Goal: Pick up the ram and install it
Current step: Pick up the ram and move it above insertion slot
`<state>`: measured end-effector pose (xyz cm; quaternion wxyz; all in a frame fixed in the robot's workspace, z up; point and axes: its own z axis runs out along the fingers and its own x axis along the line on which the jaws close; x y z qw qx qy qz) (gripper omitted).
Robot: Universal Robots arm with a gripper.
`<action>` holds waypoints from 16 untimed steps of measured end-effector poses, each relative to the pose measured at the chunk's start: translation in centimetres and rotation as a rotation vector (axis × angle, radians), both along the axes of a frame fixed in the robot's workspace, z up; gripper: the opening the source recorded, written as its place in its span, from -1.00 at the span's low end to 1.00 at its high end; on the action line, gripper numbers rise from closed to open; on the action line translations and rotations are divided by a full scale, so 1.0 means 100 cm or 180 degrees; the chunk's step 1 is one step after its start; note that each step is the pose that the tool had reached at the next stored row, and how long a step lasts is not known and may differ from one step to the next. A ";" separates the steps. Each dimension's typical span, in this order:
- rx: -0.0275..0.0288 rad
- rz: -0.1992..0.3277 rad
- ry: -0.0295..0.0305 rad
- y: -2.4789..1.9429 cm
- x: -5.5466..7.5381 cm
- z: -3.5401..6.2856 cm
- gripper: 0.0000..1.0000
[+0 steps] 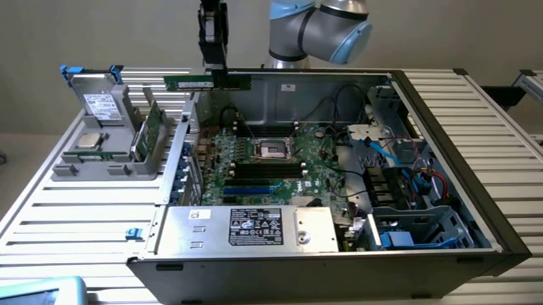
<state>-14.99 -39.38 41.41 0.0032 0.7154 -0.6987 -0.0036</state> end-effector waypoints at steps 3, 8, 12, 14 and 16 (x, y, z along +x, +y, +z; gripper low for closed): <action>0.0000 0.0001 0.0000 0.0000 0.014 0.0000 -0.73; 0.0000 0.0002 0.0000 0.0017 0.036 -0.0005 -0.73; 0.0000 0.0002 0.0000 0.0080 0.053 -0.0022 -0.73; -0.0005 0.0002 0.0000 0.0135 0.059 -0.0034 -0.73; -0.0011 0.0002 0.0000 0.0192 0.065 -0.0045 -0.73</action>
